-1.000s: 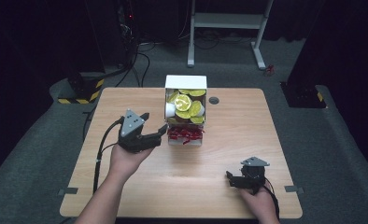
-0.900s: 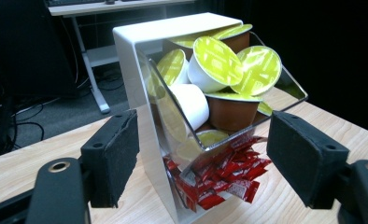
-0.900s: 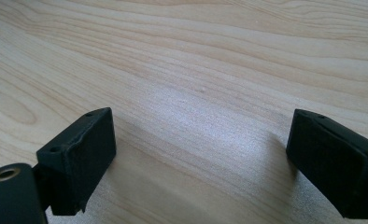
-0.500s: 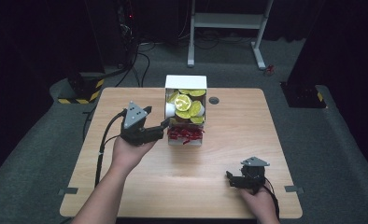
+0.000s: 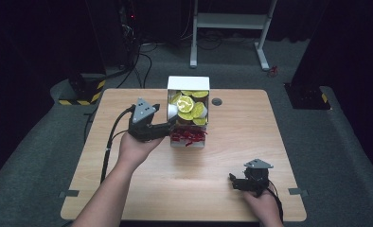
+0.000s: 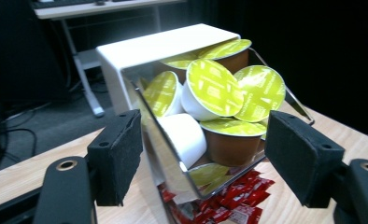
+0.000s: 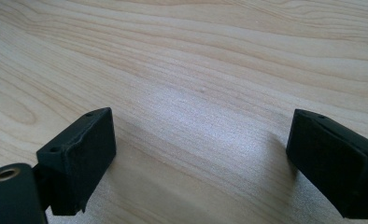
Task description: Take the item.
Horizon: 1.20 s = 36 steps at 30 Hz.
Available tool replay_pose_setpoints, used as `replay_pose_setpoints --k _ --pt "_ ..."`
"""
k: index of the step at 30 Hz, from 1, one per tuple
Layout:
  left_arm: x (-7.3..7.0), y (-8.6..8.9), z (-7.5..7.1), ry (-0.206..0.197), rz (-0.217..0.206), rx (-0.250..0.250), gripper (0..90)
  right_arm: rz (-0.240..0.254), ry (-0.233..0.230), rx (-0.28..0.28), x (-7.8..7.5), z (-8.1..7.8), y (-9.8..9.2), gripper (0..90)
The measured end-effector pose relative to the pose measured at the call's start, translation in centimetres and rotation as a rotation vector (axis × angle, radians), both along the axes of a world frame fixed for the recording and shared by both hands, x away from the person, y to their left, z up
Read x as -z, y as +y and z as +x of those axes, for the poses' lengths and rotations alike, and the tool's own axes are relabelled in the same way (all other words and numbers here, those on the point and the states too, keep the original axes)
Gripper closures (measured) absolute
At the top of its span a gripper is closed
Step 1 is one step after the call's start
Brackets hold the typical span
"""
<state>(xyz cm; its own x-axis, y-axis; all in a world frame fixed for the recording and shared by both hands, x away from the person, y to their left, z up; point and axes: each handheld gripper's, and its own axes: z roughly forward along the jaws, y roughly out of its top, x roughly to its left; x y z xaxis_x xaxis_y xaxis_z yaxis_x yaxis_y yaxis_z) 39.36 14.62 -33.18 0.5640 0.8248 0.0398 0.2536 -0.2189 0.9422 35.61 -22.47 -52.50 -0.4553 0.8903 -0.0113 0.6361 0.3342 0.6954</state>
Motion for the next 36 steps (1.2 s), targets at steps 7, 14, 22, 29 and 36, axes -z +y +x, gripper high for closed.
replay_pose_setpoints --k 7,14,22,29,36 --pt "-0.2 -0.7 0.6 -0.011 0.01 -0.013 28.0 0.001 0.0 -0.003 0.0 0.0 0.0 8.3" --pt "-0.2 -1.6 1.1 -0.014 0.029 -0.013 26.9 0.001 0.0 -0.003 0.0 0.0 0.0 8.3" --pt "-0.4 -2.6 2.1 -0.017 0.041 -0.006 26.6 0.001 0.0 -0.003 0.0 0.0 0.0 8.2" --pt "-0.7 -3.5 3.0 -0.022 0.039 0.004 29.6 0.001 0.001 -0.003 0.0 0.0 0.0 8.2" --pt "-1.0 -4.6 3.7 -0.049 0.034 -0.012 34.6 0.001 0.001 -0.003 0.0 0.0 0.0 8.2"
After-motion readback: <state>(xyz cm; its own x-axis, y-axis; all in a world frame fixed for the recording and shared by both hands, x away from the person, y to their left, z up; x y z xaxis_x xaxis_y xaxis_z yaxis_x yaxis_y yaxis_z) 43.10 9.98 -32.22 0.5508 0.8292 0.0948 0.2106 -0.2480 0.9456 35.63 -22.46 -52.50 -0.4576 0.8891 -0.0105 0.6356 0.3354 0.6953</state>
